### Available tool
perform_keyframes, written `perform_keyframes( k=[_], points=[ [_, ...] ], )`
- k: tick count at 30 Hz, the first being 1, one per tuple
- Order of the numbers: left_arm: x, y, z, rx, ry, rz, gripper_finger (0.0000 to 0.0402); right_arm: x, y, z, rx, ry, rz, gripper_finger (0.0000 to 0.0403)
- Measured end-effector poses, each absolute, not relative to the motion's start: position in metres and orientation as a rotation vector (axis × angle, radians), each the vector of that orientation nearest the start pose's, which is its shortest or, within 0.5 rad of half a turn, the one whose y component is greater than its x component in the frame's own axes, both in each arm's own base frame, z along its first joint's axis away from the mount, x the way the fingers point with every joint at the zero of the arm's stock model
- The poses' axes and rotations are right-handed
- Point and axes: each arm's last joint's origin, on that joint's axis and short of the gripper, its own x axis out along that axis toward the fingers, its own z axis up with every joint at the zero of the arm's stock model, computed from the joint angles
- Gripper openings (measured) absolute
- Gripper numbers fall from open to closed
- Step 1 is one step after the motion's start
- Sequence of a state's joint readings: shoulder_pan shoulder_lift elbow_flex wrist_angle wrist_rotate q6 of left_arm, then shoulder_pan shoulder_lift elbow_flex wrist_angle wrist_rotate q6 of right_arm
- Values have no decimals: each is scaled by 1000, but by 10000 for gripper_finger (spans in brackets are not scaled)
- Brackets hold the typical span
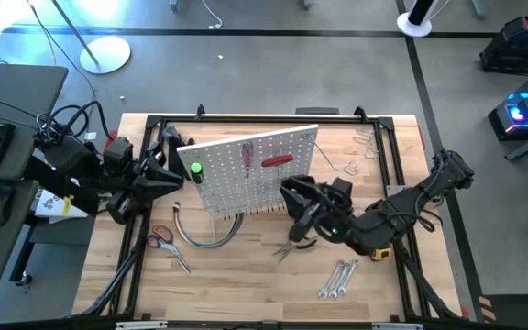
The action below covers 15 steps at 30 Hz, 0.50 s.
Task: Hang tools onto peg board
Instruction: Hang the wrench on the peg board
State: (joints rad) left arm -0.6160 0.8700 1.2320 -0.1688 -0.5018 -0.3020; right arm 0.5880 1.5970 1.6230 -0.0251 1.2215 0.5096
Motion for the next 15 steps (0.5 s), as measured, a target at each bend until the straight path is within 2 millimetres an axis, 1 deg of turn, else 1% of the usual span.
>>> perform_keyframes(
  k=[11, 15],
  points=[
    [129, -76, 466, -412, -144, -149, 76, 286, 197, 447, 456, -188, -529, 165],
    [127, -79, 466, -421, -138, -174, 76, 277, 208, 449, 432, -184, -540, 165]
  ],
)
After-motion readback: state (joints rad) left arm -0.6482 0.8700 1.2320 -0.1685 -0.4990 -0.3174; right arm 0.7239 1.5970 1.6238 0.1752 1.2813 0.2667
